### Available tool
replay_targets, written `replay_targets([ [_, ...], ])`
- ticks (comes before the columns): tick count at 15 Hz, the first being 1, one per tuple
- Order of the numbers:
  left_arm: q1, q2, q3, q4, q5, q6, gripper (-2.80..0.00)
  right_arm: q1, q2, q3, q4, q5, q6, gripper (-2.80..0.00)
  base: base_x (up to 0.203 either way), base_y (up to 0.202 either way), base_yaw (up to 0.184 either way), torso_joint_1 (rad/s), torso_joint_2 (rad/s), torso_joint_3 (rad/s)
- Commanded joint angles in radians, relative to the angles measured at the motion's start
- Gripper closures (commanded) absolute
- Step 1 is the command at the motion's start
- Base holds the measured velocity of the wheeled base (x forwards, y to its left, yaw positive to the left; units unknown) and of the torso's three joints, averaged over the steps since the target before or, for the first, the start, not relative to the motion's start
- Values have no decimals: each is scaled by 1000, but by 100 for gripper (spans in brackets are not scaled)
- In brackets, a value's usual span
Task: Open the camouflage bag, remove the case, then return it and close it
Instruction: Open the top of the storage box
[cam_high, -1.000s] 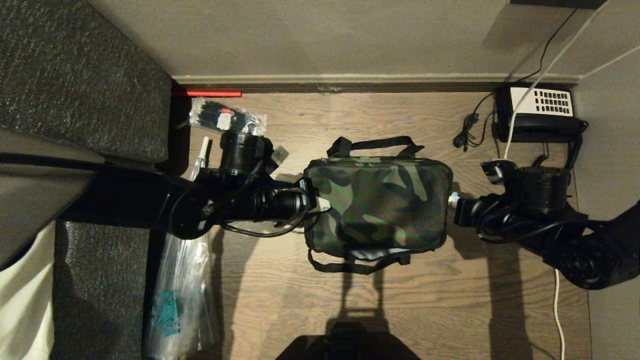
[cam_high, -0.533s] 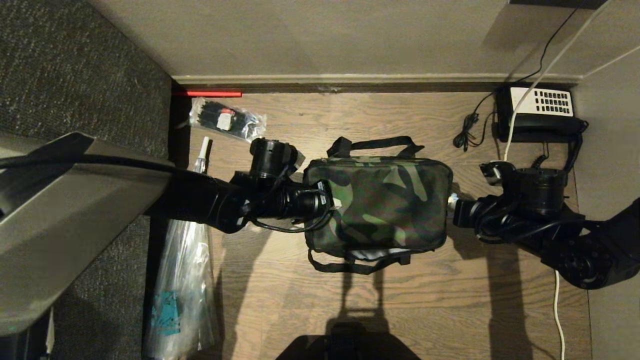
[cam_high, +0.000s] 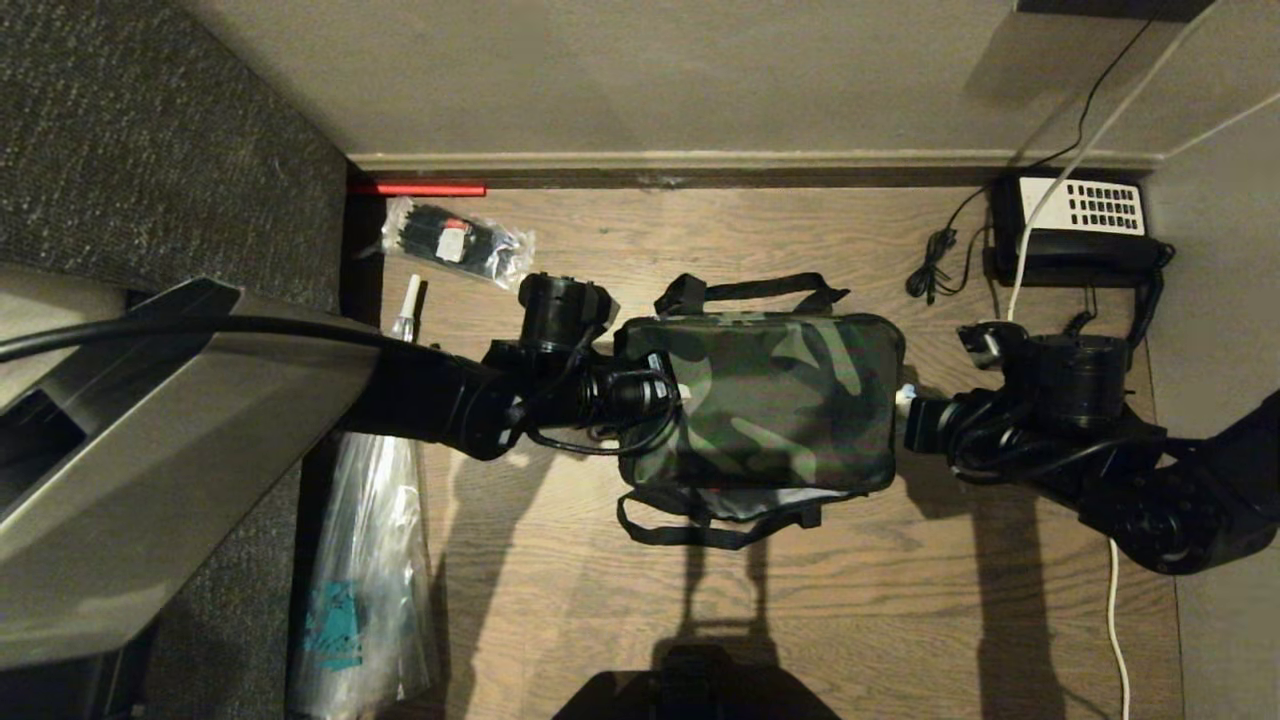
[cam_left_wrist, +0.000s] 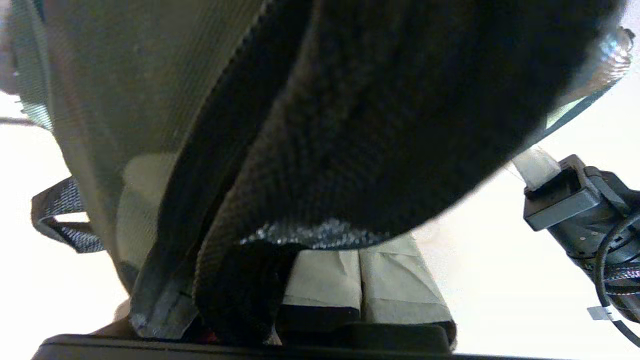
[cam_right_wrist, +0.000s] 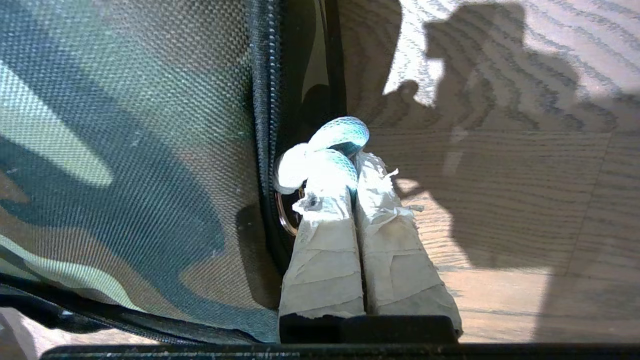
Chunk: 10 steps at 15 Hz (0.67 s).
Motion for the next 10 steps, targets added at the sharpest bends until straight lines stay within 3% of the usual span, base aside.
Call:
replay_targets([
  [1,-9,27,4,1,2,-2,0,0,1,-8,-5,1,2,0,0,0,0,0,0,0],
  [10,-24,-9,75,3,1,8,0,-8,-33,-62,69,-7,1,0,0,0,0,0,0,0],
])
